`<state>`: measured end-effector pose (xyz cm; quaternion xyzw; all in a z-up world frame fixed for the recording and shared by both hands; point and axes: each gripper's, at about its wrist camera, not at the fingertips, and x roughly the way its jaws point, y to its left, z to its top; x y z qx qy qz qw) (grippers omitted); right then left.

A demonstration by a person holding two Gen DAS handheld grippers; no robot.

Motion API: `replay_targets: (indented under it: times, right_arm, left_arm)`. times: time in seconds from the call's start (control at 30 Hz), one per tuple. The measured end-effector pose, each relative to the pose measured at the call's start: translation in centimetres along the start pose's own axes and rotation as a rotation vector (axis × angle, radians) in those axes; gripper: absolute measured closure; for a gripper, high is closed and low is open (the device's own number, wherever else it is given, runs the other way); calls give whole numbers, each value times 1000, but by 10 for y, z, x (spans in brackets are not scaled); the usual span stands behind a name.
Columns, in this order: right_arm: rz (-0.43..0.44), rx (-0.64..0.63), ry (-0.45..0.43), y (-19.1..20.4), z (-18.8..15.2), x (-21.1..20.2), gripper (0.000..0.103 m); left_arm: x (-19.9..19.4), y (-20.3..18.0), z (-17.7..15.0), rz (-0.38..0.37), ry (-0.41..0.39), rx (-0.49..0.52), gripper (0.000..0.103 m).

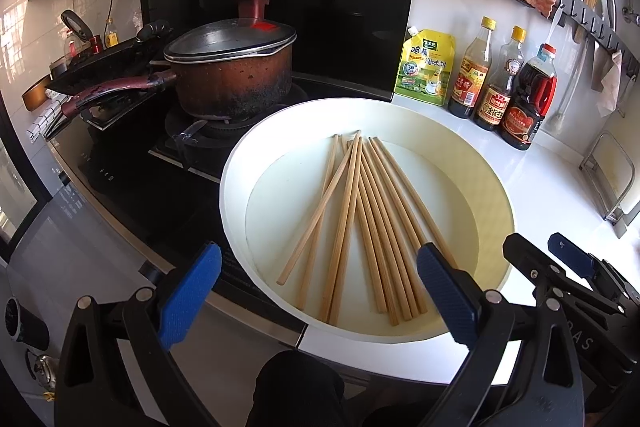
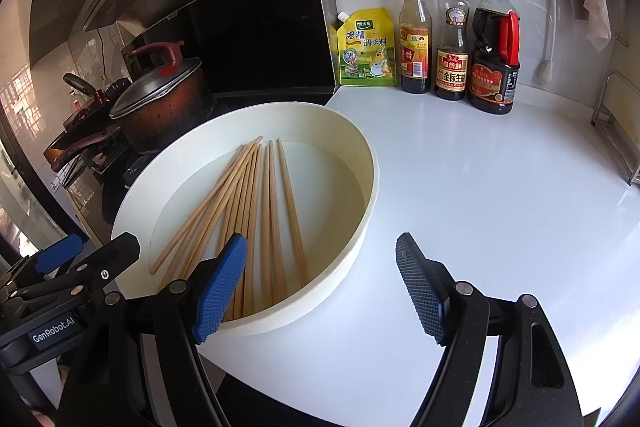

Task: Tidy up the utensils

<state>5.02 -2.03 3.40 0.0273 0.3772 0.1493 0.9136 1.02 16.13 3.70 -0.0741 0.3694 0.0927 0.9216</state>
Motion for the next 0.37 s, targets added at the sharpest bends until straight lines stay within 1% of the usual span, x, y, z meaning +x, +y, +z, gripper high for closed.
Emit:
replay_targets:
  times: [0.37]
  right_arm:
    - [0, 6, -1, 0, -3, 1, 29]
  left_arm:
    - [1, -4, -3, -8, 21, 12, 6]
